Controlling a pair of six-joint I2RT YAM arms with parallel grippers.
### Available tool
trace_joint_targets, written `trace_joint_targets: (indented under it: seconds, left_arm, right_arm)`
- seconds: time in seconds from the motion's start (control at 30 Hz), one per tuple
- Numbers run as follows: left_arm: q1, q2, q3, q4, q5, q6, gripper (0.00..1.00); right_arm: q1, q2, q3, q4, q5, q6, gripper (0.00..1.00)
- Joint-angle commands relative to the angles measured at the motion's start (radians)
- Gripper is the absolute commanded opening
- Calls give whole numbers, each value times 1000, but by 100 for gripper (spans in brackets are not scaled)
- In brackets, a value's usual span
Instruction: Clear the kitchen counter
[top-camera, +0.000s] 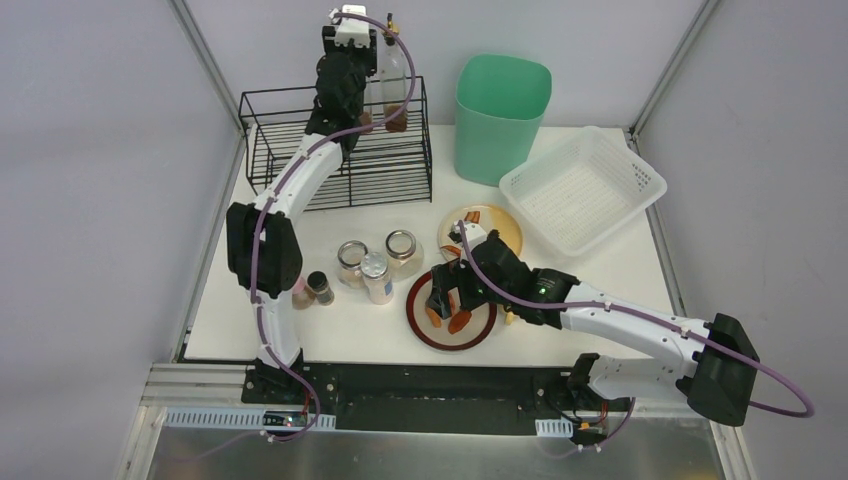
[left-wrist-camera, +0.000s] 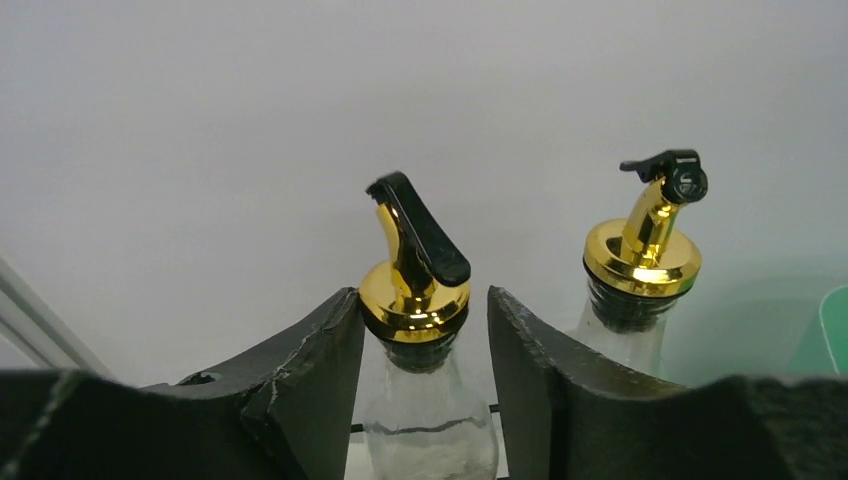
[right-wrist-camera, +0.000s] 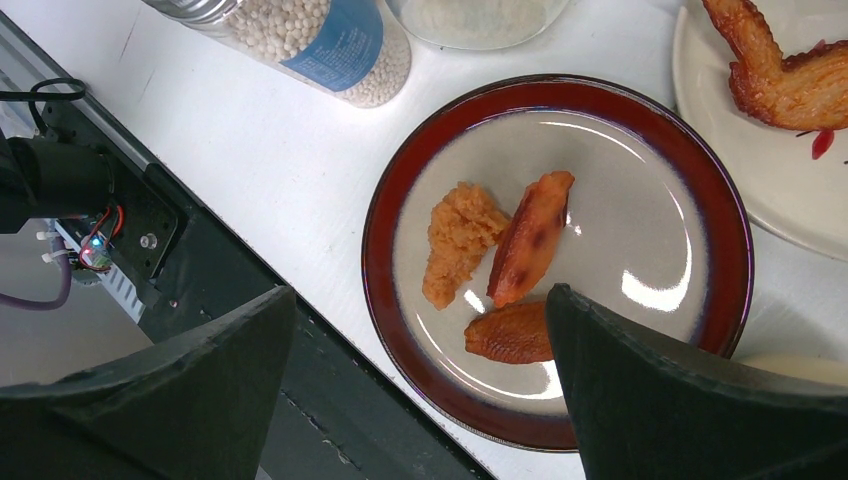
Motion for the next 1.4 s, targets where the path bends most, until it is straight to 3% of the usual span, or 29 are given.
trace_joint_targets:
  seconds: [0.0,0.37,0.47,0.73,0.97,1.37]
  left_arm:
    - [-4,-102,6,109,-25,6,52]
    - [-4,-159,-3,77,-76,8,71]
    - [-4,-206,-4,18,-119,-24,83]
    - [-11,-385,-127,-123,-162,-171,98]
    - [-43,-600,-296,-293,-211,-351,99]
    - [-124,-904,-505,-912,21,-597,99]
  right_arm:
    - [6,-6,6,29,17,9,99]
    - [6,-10,13,23,26,9,99]
    - [5,-8,25,11,25,11,99]
    - [6,-42,37,-17,49,19,99]
    - [6,-98,43,-55,56,38,99]
    - [6,-142,104,-174,107,27,99]
